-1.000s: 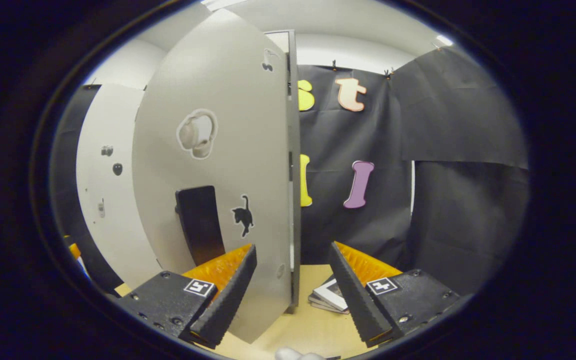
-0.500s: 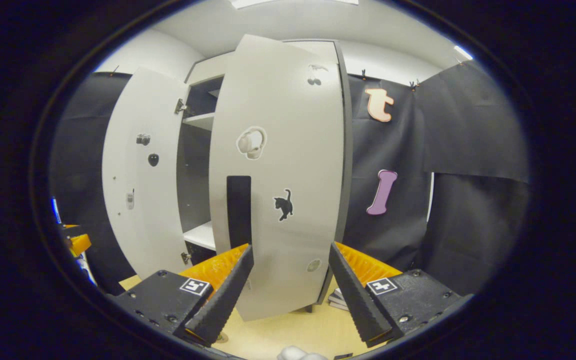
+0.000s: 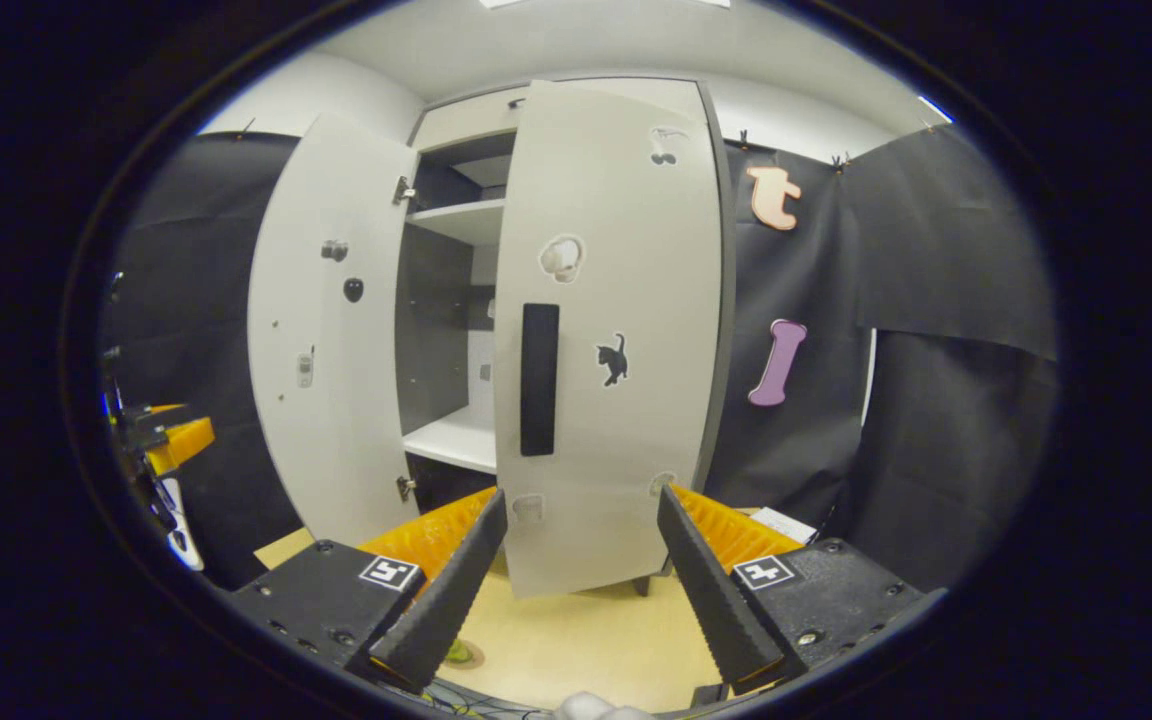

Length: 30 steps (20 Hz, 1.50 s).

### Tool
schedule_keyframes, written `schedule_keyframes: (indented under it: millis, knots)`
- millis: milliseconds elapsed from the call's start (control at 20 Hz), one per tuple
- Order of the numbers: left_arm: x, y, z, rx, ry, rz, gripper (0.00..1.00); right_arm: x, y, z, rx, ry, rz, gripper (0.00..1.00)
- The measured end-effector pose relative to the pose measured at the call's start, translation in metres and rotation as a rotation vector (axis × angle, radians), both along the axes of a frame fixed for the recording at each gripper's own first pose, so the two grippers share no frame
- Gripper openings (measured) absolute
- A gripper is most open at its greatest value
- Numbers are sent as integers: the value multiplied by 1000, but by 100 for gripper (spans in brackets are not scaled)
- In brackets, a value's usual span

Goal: Grasp the bottle in the cabinet with the left hand and place it on the coaster, then close the right door with the right hand and the left door with the left hand.

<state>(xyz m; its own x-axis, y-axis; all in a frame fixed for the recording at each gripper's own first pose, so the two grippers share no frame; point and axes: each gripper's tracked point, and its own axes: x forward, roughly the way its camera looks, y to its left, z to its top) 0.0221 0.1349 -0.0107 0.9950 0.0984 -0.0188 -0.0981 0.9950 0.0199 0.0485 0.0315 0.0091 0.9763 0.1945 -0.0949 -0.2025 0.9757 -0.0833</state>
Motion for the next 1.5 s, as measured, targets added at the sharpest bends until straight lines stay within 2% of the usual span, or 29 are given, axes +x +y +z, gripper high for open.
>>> schedule_keyframes:
  millis: [300,600,850,1000,1150,1300,1350,1400,1500]
  knots:
    - [59,61,37,52,-53,45,98,-45,15,-37,20,63,-25,100]
    - [114,59,62,37,-96,-7,97,-77,7,-54,30,99,-105,99]
    - [119,52,67,43,-126,-15,94,-82,2,-61,63,119,-134,99]
    - [119,44,68,45,-117,-31,94,-78,3,-61,70,128,-110,99]
    - [115,36,71,77,-121,-5,94,-70,-1,-55,72,125,-85,99]
    - [112,16,69,56,-120,-10,87,-62,-8,-47,64,116,-62,99]
    - [111,7,69,39,-121,-20,94,-62,-12,-47,58,117,-60,100]
    - [111,-5,69,25,-124,-31,90,-60,-13,-46,58,116,-52,100]
    - [113,-28,72,26,-129,-54,94,-58,-17,-42,58,111,-41,99]
